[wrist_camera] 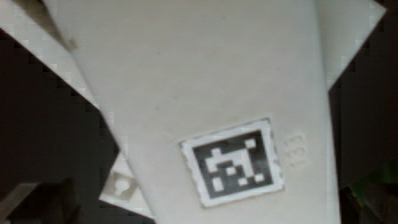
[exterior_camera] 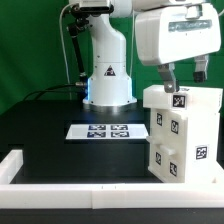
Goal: Assemble cabinet
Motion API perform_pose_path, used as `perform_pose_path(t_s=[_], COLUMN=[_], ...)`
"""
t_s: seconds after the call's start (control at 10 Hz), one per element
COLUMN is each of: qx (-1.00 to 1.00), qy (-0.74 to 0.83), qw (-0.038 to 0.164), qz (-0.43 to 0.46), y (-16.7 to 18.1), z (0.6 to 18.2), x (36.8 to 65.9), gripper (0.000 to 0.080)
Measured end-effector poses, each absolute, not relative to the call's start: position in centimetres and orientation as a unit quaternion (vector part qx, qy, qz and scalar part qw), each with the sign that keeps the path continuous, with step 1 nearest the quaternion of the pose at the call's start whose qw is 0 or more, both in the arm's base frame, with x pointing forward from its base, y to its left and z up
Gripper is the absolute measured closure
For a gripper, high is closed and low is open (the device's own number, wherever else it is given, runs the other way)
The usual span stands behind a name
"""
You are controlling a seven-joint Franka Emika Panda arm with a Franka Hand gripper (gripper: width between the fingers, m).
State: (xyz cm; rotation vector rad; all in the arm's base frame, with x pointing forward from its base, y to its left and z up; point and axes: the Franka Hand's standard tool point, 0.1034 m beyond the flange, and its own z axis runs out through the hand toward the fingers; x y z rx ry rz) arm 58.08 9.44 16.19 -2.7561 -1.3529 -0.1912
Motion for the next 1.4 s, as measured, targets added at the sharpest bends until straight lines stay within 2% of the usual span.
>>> perform_pose_path(t_s=[0.4, 0.5, 0.6, 0.7, 1.0, 1.4], qx=[-0.890, -0.890, -0.890, -0.894, -0.913, -0.971], qy=[-0.451, -0.451, -0.451, -0.443, -0.403, -0.230], qw=[0.031, 0.031, 0.031, 0.031, 0.034, 0.043], qz=[-0.059, -0.059, -0.059, -0.059, -0.058, -0.058], y=[8.82, 8.80, 8.78, 8.77, 8.38, 8.35], z=[15.28, 15.28, 15.28, 15.28, 15.30, 15.40], x=[57.72, 57.72, 57.72, 57.73, 57.81, 58.06], gripper=[0.0002, 0.0096, 0.0096, 0.0245, 0.0245, 0.0245])
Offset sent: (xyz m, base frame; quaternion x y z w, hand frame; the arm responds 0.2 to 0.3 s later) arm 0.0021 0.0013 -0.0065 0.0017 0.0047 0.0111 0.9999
